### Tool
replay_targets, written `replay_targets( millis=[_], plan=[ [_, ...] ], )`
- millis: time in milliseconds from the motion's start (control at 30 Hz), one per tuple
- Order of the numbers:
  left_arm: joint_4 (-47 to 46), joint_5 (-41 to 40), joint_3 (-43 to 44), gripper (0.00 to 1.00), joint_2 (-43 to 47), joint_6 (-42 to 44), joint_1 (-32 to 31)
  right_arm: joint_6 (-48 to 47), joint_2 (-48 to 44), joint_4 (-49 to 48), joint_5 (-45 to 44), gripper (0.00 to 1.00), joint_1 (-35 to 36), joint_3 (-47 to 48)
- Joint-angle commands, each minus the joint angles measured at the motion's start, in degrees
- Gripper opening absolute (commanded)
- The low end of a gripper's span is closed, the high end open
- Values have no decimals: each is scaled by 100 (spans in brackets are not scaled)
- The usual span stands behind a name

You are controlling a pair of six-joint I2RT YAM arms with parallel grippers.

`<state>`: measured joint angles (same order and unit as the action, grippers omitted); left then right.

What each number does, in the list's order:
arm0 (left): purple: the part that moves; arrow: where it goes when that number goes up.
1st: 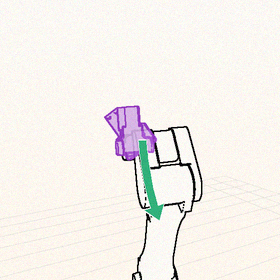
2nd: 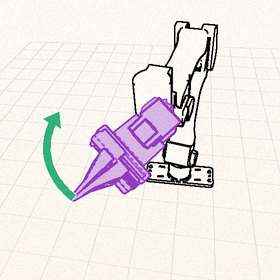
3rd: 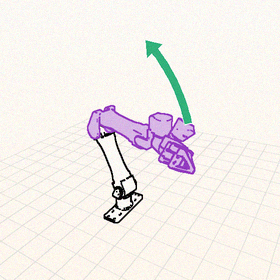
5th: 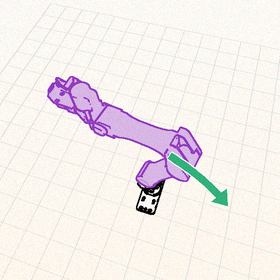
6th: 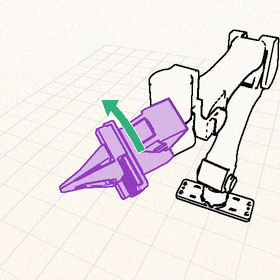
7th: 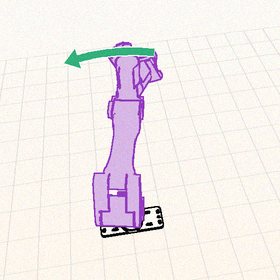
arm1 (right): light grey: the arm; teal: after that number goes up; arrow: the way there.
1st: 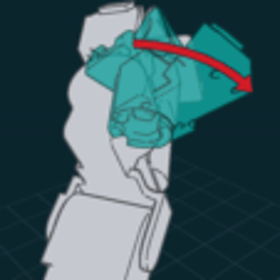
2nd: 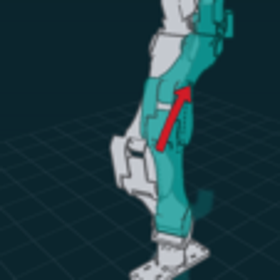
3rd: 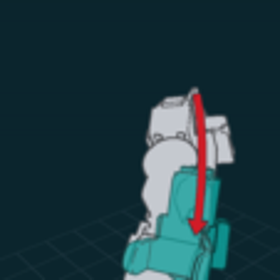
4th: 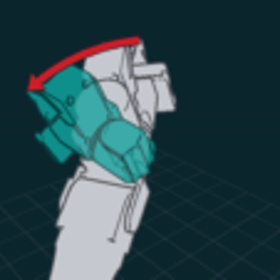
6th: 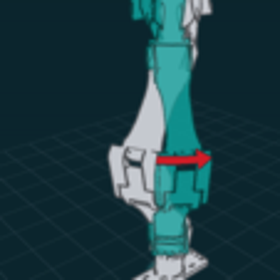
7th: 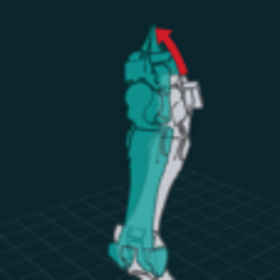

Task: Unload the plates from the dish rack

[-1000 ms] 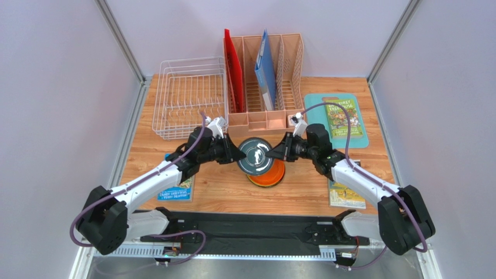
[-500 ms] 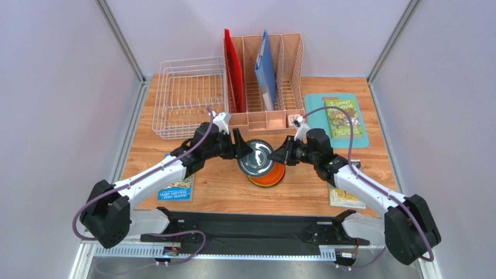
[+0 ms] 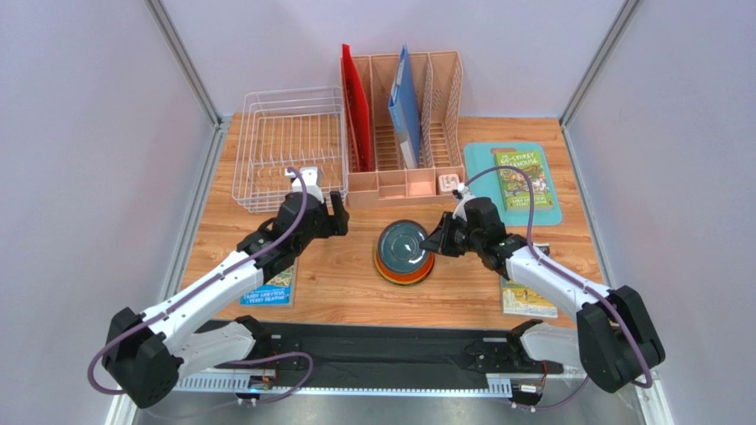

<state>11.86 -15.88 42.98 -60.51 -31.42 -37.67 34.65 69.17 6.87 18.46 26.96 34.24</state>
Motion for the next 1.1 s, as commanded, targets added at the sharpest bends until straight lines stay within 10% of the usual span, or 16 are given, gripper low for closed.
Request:
replay_targets(
  millis=[0, 167, 1067],
  plan=[
    [475, -1303, -263, 84, 487, 461, -30, -82, 123, -318, 53, 0, -24, 364],
    [484, -1619, -589, 99, 1076, 409, -21, -20, 387, -388, 386, 0, -42, 434],
    [686, -1866, -721, 99, 1366, 461, -21, -521, 695, 886, 79, 40, -42, 865]
  ],
)
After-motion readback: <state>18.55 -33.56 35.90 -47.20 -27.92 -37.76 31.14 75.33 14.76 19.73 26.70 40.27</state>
